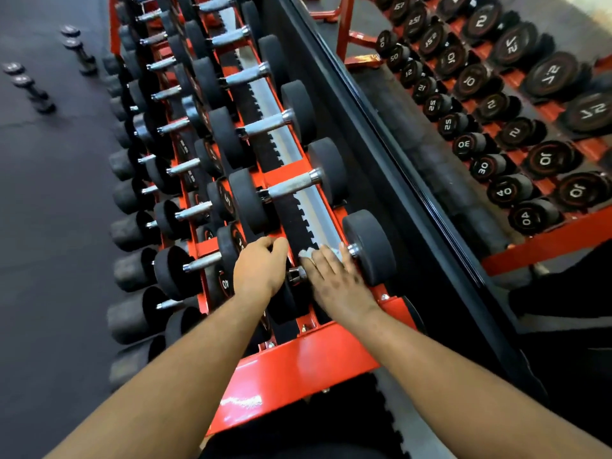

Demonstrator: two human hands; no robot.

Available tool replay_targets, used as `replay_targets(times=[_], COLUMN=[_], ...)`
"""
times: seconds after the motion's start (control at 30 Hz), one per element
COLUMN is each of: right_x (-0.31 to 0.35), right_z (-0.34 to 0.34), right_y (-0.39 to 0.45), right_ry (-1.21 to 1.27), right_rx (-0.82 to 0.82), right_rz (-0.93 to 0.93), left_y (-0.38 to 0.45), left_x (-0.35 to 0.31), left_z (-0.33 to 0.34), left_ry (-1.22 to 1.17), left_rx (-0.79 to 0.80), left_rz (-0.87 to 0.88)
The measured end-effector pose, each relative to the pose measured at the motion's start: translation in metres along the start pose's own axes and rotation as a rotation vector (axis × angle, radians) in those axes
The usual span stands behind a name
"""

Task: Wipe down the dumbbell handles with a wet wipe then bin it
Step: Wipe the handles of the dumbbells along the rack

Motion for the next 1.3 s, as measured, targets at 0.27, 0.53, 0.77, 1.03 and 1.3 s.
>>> replay_targets(times=[0.27, 0.53, 0.77, 1.03, 1.3], right_x=[-0.016, -0.026, -0.025, -0.029, -0.021], right_z=[-0.03, -0.028, -0.011, -0.013, -0.006], right_y=[0.032, 0.037, -0.015, 0.011, -0.017], right_ry=[0.104, -0.03, -0.161, 0.234, 0.114], right_rx=[0.182, 0.275, 0.03, 0.145, -0.002], right_rz=[-0.007, 0.138, 0.276, 0.272, 0.322], left_y=[0.0, -0.006, 0.006, 0.013, 0.016], left_x=[-0.002, -0.028, -0.019, -0.013, -0.012], left_z=[0.0, 0.004, 0.01, 0.015, 0.017], left_ry=[0.027, 0.257, 0.246, 0.243, 0.259], left_rx=[0.019, -0.002, 0.097, 0.129, 0.121], left_rz=[-0.011, 0.223, 0.221, 0.214, 0.234])
Point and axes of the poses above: each hand's wrist, its own y-axis towards the middle knuckle, its own z-axis out of the palm, x = y × z, the point moved 10 cm from there along y, towards the middle knuckle, and after that the axes turned 13 degrees about x, right-handed, at the moved point
